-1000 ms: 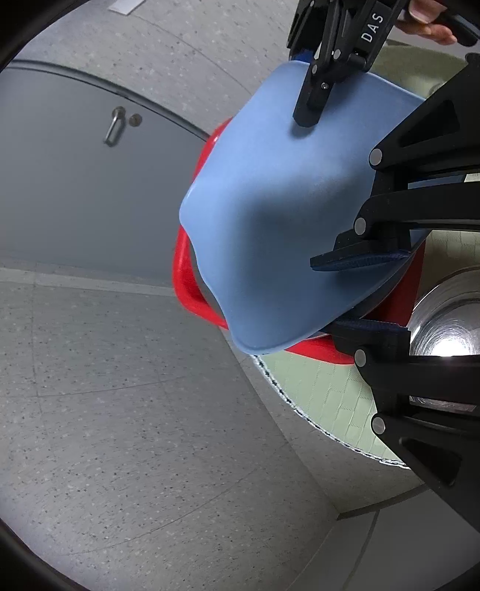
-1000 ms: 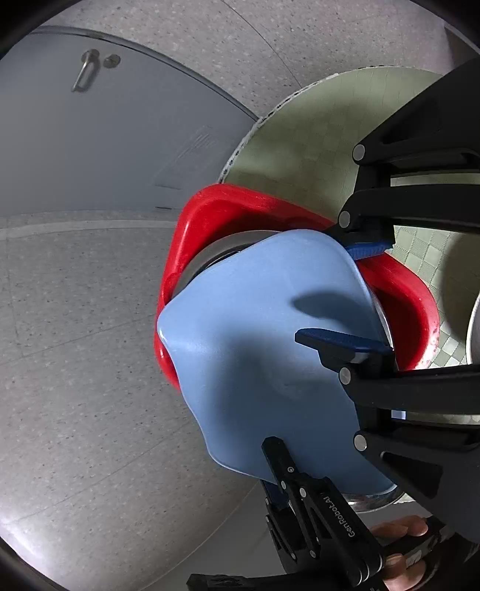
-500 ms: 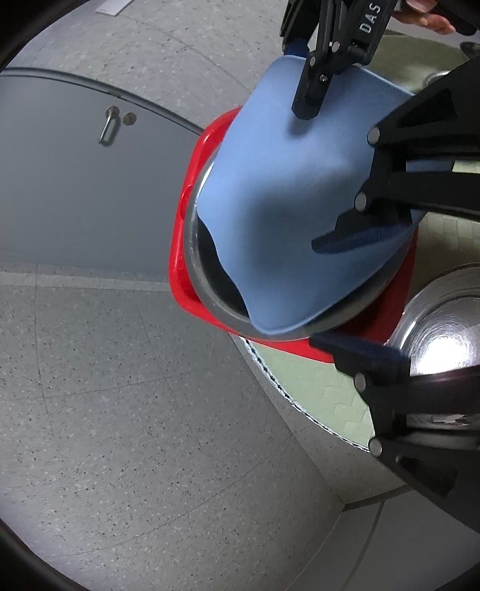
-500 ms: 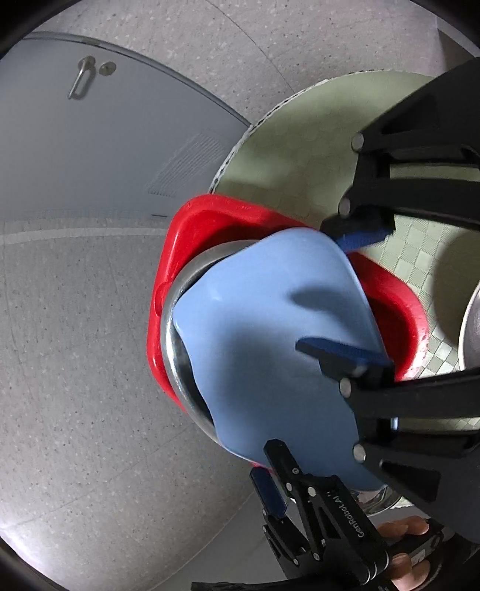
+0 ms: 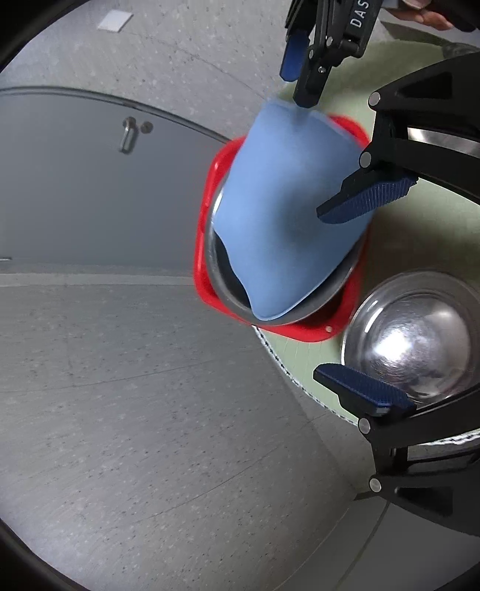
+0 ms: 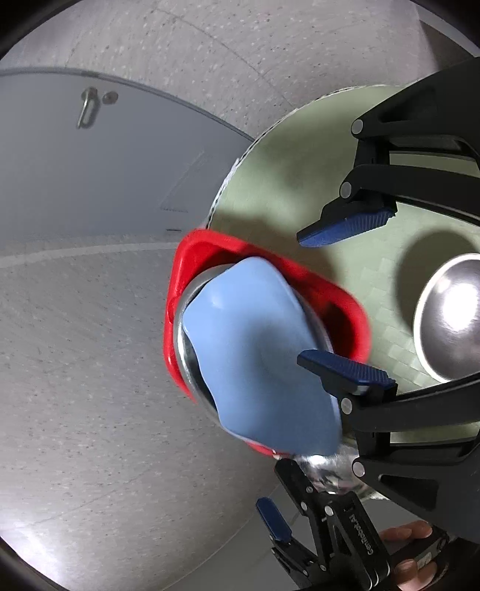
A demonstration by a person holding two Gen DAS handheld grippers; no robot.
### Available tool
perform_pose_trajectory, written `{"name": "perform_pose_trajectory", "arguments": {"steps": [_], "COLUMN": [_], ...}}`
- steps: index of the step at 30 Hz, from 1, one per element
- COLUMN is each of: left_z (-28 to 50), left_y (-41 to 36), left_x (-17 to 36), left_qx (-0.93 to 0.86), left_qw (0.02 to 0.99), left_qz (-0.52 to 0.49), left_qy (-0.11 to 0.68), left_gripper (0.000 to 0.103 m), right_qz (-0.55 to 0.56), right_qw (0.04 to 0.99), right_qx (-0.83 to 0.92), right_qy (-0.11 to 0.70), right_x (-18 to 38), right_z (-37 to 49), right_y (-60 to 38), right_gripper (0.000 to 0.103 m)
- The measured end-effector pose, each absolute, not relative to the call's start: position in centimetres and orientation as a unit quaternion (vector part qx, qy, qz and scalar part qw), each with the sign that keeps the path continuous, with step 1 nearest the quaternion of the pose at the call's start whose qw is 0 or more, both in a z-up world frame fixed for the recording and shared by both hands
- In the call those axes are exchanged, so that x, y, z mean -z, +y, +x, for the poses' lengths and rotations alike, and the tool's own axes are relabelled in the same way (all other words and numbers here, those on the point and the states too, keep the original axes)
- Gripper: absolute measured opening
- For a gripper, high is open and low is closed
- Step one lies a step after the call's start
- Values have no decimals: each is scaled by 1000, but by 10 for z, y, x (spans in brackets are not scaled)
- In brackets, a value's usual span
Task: Organize plates and bowls
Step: 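Open both grippers and withdraw from the blue bowl, then grasp the rim of a large steel bowl on the table with both grippers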
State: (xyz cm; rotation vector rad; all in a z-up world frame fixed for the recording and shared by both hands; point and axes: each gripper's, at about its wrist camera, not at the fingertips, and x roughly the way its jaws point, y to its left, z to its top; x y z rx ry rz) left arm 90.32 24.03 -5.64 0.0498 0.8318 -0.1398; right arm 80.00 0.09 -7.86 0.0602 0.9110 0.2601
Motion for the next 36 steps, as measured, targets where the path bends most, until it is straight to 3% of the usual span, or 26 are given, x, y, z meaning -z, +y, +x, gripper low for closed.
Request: {"name": "perform_pose_trajectory", "arguments": {"steps": [8, 14, 30, 36], "left_z": [806, 740, 688, 690], "left_y": [227, 202, 140, 122], "left_x": [28, 30, 93, 110], "left_qx": [95, 139, 145, 130], "left_qw": [930, 925, 882, 867], "left_qz": [26, 27, 20, 14], "left_qy": [355, 353, 448, 481], "left_gripper": [90, 94, 94, 82], "right_qz": [55, 72, 102, 88], "right_qw": [909, 914, 876, 859], "right_qx": [-101, -62, -58, -89], "right_qy": [400, 394, 469, 496], "right_x": [55, 61, 143, 172], "right_z": [718, 648, 591, 590], "right_y": [-27, -62, -124, -124], "right_gripper": [64, 67, 67, 67]}}
